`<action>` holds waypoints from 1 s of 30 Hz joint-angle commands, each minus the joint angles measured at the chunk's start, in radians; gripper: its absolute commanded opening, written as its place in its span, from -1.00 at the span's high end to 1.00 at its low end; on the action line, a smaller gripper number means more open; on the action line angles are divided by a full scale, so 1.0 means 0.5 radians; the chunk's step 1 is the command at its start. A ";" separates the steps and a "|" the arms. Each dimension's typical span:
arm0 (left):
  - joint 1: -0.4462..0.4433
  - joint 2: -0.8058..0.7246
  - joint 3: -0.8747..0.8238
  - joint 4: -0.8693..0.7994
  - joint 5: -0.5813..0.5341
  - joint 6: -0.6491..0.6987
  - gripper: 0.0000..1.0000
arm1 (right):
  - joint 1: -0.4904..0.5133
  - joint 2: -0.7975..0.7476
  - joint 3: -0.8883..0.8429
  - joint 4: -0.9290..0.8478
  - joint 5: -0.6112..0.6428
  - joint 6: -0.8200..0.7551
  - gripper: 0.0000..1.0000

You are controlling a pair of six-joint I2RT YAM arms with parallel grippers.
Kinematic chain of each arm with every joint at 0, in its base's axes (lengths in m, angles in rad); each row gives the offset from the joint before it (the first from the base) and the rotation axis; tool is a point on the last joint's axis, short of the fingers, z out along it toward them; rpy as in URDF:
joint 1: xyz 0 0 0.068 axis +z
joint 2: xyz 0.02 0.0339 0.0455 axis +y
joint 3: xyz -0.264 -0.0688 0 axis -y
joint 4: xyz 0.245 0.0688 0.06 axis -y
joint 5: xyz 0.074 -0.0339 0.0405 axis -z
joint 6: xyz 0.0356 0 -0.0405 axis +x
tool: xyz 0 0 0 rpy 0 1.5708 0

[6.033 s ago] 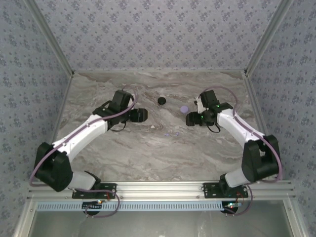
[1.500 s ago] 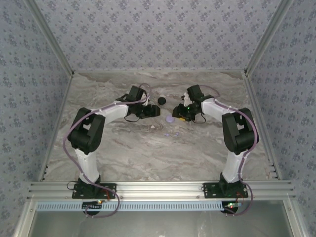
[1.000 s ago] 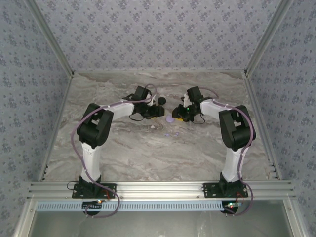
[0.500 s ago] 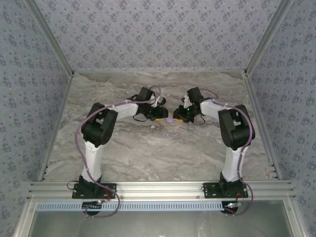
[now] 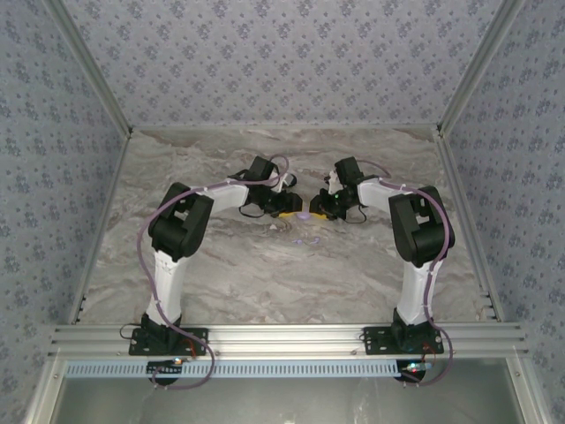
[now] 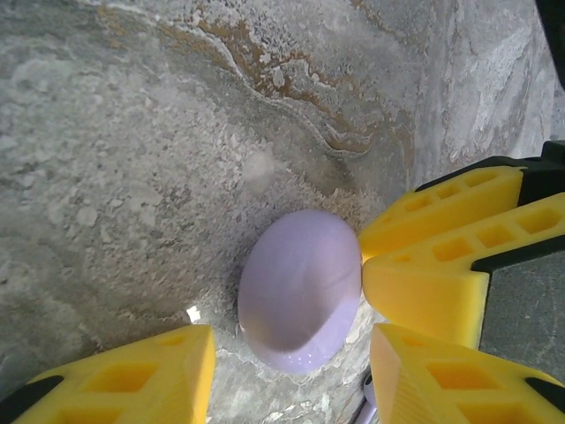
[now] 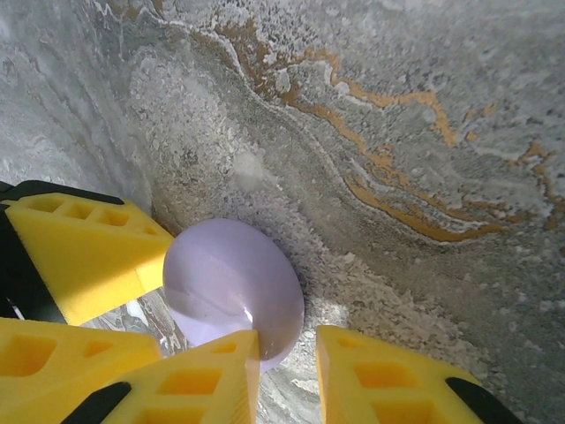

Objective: Insert the wireless bluetooth earbuds into the charging case

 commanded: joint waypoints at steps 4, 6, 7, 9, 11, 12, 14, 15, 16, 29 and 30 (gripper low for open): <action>-0.031 0.062 0.066 -0.027 0.096 -0.007 0.03 | -0.019 0.053 -0.005 -0.024 -0.015 0.014 0.55; -0.037 0.068 0.075 -0.023 0.113 -0.008 0.03 | -0.017 0.055 -0.003 -0.024 -0.019 0.011 0.55; -0.040 0.069 0.080 -0.018 0.121 -0.012 0.03 | -0.016 0.056 -0.001 -0.026 -0.021 0.009 0.55; -0.042 0.079 0.093 -0.017 0.143 -0.018 0.04 | -0.019 0.057 0.000 -0.026 -0.026 0.009 0.56; -0.048 0.089 0.105 -0.014 0.166 -0.027 0.04 | -0.017 0.056 0.003 -0.027 -0.028 0.008 0.56; -0.048 0.095 0.106 -0.008 0.177 -0.030 0.05 | -0.019 0.057 0.003 -0.027 -0.031 0.008 0.56; -0.052 0.102 0.106 0.004 0.181 -0.043 0.06 | -0.017 0.059 0.003 -0.030 -0.033 0.004 0.56; -0.054 0.105 0.105 0.011 0.185 -0.049 0.07 | -0.018 0.060 0.003 -0.030 -0.037 0.006 0.56; -0.055 0.105 0.101 0.017 0.188 -0.055 0.08 | -0.017 0.060 0.003 -0.030 -0.037 0.004 0.56; -0.056 0.101 0.068 0.098 0.176 -0.120 0.37 | -0.016 0.025 0.001 -0.040 -0.042 -0.002 0.54; -0.054 0.094 0.058 0.095 0.158 -0.121 0.41 | -0.016 0.006 -0.004 -0.045 -0.033 -0.004 0.52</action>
